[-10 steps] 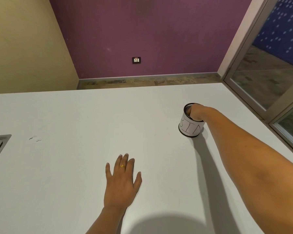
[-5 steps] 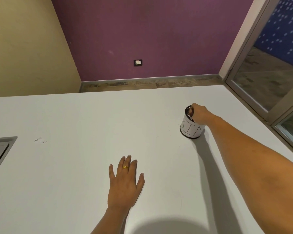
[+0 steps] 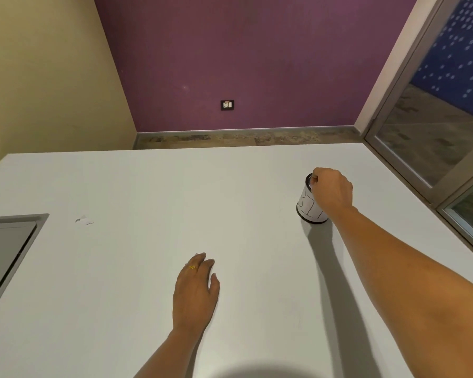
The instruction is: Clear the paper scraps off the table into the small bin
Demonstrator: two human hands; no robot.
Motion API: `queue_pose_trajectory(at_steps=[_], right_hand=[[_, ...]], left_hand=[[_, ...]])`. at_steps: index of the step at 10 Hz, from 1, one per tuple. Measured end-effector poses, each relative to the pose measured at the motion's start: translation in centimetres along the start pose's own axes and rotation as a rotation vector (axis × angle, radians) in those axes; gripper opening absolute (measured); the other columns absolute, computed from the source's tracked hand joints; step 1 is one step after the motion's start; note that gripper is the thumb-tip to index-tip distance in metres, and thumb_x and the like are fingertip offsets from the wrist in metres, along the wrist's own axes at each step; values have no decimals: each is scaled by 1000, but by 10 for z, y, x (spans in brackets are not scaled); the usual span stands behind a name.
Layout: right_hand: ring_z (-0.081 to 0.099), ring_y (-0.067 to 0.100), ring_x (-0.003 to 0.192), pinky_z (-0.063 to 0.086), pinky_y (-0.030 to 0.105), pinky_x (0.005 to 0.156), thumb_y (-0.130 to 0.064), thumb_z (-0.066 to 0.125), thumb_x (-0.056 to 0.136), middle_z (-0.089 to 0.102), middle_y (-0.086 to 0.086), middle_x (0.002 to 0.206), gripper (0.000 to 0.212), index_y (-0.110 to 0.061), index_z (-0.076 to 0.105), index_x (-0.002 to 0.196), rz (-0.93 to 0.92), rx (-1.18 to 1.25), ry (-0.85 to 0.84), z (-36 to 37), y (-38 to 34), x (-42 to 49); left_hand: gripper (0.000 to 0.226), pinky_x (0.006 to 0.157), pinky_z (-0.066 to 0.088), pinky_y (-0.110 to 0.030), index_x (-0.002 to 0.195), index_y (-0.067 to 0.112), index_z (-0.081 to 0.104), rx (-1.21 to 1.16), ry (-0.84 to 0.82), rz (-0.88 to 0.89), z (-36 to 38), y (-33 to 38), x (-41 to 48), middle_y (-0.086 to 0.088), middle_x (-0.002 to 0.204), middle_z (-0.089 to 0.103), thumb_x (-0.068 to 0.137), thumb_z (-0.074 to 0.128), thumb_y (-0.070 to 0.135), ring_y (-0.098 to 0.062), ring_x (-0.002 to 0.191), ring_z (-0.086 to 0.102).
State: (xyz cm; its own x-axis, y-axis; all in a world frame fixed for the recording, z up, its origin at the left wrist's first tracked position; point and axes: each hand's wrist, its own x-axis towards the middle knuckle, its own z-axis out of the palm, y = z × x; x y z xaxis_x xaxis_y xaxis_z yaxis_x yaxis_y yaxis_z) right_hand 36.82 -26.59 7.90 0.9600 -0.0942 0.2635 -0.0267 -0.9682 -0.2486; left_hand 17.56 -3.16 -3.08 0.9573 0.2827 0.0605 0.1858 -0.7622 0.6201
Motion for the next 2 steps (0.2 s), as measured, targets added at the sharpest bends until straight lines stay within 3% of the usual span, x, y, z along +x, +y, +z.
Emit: queue_pose_trajectory(at_steps=[1,2], right_hand=[[59,33,78,47,37,63,13,41,77,68,16,88,30,-1,66,85,-65,44,68,0,-19,-12],[57,34,92,44,39,74,8,43,82,67,15,97,27,-2,68,89,-134,-35,51,10,-44,-23]], left_hand=[[36,109,35,-34,124,14,57,61,27,2,-17,-26,0,-1,141,48,89,53,20,-19,132,42],[38,109,35,-39,124,9,58,134,86,-47,-42,-53,6,-9,139,50,87,57,19,-25,131,44]])
